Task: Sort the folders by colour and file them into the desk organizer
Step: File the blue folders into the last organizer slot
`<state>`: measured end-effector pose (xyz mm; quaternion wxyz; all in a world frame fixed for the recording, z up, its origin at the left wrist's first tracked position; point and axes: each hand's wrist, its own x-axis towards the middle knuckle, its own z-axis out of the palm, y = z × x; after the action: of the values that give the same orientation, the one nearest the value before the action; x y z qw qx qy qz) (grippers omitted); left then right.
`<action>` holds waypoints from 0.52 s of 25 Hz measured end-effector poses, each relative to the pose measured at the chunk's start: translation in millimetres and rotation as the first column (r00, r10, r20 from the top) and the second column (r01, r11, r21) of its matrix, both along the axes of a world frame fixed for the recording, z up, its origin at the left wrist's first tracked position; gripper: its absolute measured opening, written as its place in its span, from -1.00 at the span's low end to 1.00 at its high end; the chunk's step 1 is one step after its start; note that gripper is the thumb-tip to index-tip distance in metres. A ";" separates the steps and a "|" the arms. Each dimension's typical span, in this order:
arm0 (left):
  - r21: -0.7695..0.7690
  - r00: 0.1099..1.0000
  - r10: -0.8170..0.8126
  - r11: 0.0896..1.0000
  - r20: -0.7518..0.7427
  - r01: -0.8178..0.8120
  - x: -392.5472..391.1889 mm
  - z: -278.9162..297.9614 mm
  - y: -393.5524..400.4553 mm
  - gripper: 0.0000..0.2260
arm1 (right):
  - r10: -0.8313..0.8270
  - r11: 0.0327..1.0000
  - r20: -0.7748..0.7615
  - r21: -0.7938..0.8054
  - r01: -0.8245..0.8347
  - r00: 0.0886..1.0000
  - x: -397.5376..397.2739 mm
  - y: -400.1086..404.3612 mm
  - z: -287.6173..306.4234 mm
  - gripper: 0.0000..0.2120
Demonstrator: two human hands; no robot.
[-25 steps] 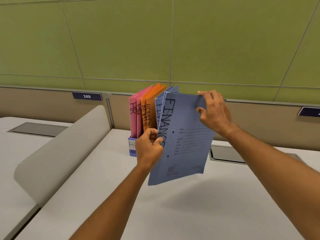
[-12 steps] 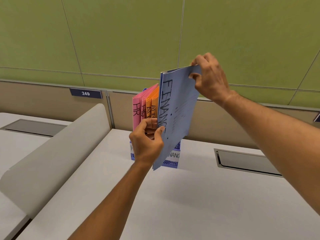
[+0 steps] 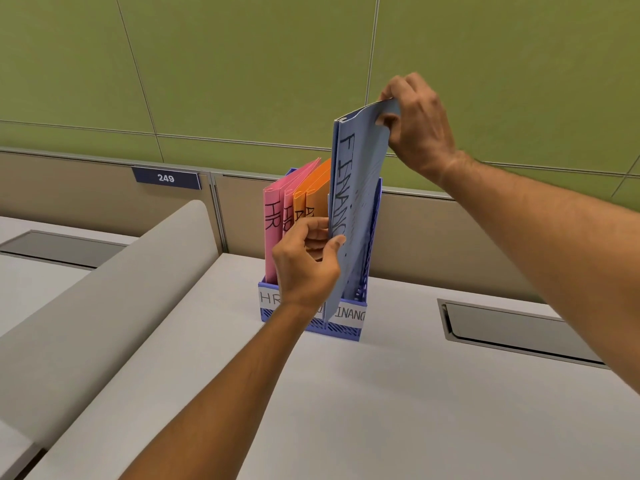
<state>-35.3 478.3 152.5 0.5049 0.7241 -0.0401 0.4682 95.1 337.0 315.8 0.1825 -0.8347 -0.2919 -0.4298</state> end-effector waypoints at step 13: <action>0.048 0.994 0.016 0.999 -0.107 -0.011 55.2 -5.2 -3.7 -0.76 | -0.085 0.995 -0.001 -0.061 0.085 0.996 44.6 3.1 -4.7 -0.76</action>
<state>19.9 474.6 147.3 0.4859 0.7603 -0.0192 0.4307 139.7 340.1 311.1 0.1390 -0.8522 -0.2689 -0.4267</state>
